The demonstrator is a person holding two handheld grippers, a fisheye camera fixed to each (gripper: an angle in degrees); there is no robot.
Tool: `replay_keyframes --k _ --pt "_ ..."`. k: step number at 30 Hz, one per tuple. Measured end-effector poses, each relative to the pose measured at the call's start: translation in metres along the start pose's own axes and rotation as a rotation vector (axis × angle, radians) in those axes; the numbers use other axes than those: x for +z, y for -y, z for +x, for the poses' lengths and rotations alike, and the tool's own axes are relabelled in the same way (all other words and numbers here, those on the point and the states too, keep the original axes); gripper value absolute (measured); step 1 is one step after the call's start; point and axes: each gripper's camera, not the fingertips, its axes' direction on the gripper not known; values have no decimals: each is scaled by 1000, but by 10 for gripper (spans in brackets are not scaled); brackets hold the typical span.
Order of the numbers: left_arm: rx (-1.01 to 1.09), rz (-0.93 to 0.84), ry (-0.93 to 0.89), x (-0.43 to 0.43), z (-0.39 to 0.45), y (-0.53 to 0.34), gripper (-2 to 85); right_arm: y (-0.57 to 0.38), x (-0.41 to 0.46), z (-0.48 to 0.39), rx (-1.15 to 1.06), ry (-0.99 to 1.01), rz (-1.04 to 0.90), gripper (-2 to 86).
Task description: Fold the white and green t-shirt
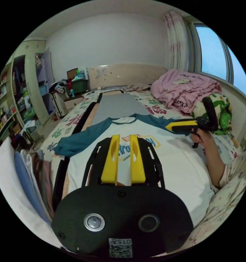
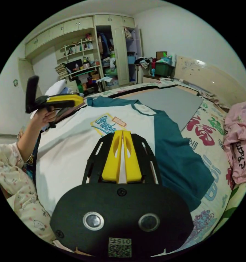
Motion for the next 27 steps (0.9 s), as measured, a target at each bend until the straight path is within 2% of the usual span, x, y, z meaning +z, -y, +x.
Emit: replay_keyframes --k 2,6,12,15,27 --pt "41 -57 -10 35 0 27 70 9 25 2 -1 -45 -36 -10" --pt "43 -199 -229 109 0 58 73 20 56 14 23 -122 -86 -11" --pt "103 -332 -241 152 16 58 77 41 101 40 71 -117 -171 -11" --pt "99 -327 -231 156 17 65 77 52 130 47 78 -105 -249 -10" --pt "111 -327 -220 164 23 82 81 91 134 67 93 -76 -228 -10"
